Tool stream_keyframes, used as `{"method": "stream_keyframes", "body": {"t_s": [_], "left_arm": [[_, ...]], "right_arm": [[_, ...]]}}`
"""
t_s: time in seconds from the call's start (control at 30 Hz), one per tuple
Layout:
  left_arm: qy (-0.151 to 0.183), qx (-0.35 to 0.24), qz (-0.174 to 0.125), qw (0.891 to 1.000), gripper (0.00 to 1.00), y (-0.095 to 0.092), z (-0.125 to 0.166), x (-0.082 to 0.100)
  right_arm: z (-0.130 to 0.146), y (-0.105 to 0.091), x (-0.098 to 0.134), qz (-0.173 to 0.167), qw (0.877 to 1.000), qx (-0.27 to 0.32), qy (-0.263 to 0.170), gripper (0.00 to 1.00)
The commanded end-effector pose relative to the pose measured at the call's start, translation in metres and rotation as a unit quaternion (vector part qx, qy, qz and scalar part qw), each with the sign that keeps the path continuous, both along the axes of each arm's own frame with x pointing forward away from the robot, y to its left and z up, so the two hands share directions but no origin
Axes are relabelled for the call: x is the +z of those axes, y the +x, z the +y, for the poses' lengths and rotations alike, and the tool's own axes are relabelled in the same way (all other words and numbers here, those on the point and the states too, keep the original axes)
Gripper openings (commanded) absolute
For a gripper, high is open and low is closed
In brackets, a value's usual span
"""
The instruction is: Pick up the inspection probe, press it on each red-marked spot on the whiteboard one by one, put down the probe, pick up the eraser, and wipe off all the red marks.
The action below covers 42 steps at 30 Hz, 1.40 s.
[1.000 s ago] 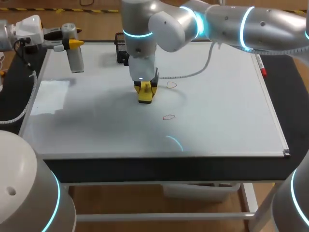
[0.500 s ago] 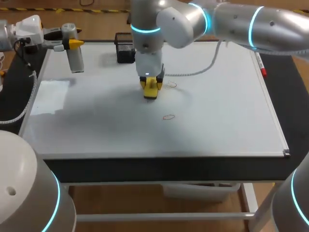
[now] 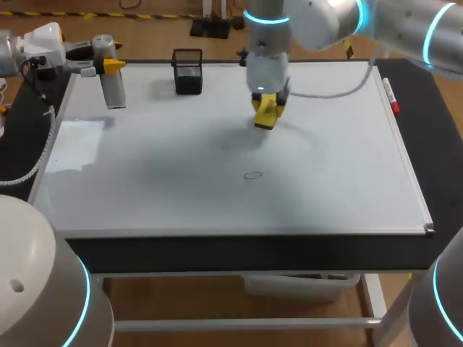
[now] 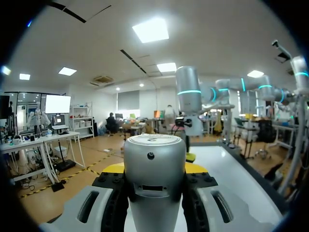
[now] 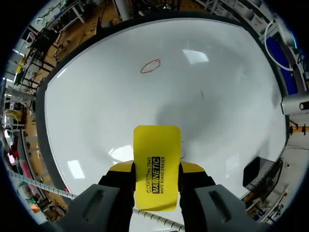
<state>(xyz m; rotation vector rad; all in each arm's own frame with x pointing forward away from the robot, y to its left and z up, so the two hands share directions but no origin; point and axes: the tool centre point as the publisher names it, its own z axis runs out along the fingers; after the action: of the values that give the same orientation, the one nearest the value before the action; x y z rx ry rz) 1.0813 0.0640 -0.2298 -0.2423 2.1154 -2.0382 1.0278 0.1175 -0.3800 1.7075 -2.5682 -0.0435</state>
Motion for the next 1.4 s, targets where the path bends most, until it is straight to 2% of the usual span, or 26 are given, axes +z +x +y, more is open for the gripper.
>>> {"method": "stream_keyframes", "body": {"t_s": [0.03, 0.43, 0.83, 1.07, 1.4], "left_arm": [[0.001, 0.002, -0.001, 1.000, 0.00, -0.001, -0.001, 0.001], [0.001, 0.002, -0.001, 1.000, 0.00, -0.001, -0.001, 0.001], [0.001, 0.002, -0.001, 1.000, 0.00, -0.001, -0.001, 0.001], [0.001, 0.002, -0.001, 1.000, 0.00, -0.001, -0.001, 0.001], [0.001, 0.002, -0.001, 1.000, 0.00, -0.001, -0.001, 0.001]], "right_arm": [[-0.049, -0.009, 0.008, -0.004, 1.000, -0.019, 0.018, 0.00], [-0.131, -0.014, 0.010, 0.004, 0.994, -0.107, 0.020, 0.00], [-0.206, -0.029, -0.003, 0.021, 0.982, -0.184, 0.028, 0.00], [-0.226, -0.035, -0.005, 0.025, 0.979, -0.201, 0.017, 0.00], [-0.229, -0.035, -0.003, 0.026, 0.979, -0.203, 0.009, 0.00]]}}
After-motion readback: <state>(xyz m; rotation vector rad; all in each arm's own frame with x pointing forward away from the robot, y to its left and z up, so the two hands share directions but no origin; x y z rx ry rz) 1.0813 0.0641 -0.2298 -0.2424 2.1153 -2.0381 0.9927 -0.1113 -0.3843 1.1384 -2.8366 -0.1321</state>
